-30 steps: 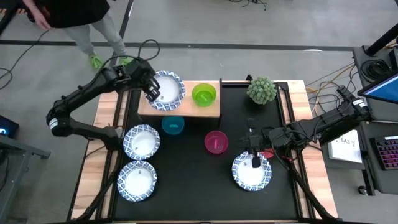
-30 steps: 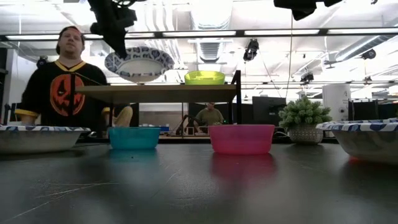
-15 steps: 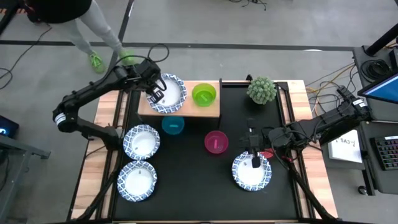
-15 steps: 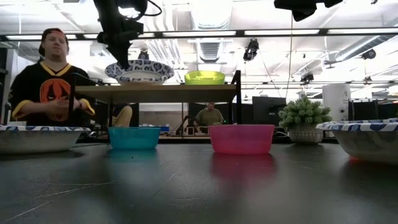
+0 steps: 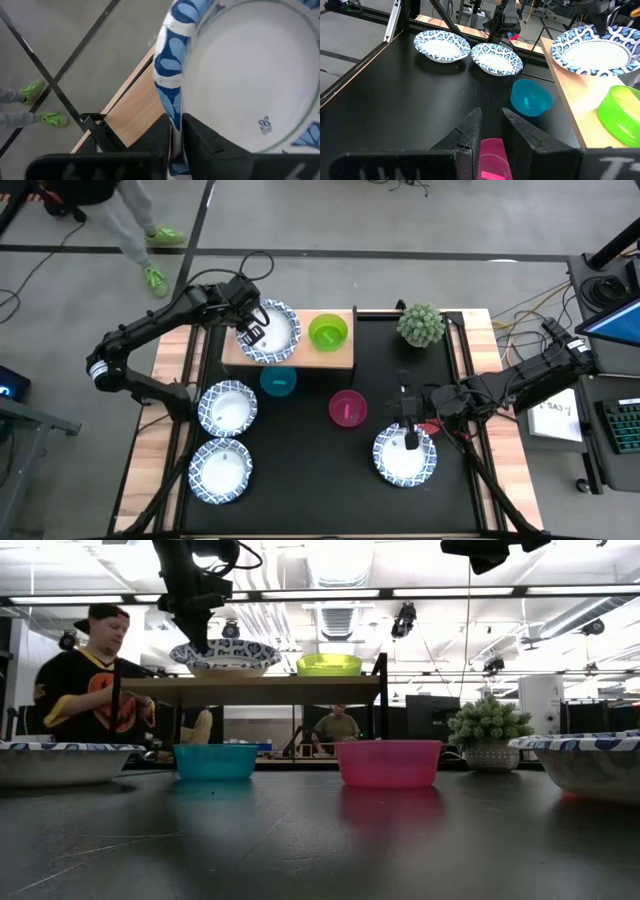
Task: Place and stack bowls onto a shelf
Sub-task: Put the white bowl on the shelf
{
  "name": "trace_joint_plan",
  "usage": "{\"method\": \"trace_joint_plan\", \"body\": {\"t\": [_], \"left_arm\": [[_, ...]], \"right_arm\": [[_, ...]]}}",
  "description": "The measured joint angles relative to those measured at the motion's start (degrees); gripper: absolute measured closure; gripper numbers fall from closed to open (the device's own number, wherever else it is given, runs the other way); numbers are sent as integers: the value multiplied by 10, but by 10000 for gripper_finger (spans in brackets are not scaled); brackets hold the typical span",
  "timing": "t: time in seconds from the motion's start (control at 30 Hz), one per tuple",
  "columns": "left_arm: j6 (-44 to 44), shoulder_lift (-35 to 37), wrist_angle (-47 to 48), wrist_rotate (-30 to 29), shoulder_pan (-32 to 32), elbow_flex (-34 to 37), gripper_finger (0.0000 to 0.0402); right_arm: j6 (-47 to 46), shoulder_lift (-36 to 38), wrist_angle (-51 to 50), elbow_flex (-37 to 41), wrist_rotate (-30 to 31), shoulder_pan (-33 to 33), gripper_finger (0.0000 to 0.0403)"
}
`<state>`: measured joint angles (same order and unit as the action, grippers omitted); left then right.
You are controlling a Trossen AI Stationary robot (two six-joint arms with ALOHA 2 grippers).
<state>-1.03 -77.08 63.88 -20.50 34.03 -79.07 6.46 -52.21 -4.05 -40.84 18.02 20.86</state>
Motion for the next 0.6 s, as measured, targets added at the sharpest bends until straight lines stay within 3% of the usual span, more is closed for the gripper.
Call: {"method": "trace_joint_plan", "body": {"t": [0.13,0.4,0.47,0.6], "left_arm": [[0,0,-2,-3,0,0,332],[13,2,-8,-102,0,0,279],[15,5,-7,-66,-1,0,272],[14,10,-32,92,-7,6,274]], "right_arm": [[0,0,0,0,0,0,339],[-1,0,0,0,0,0,339],[-4,0,0,0,0,0,339],[-3,0,0,0,0,0,339]]}}
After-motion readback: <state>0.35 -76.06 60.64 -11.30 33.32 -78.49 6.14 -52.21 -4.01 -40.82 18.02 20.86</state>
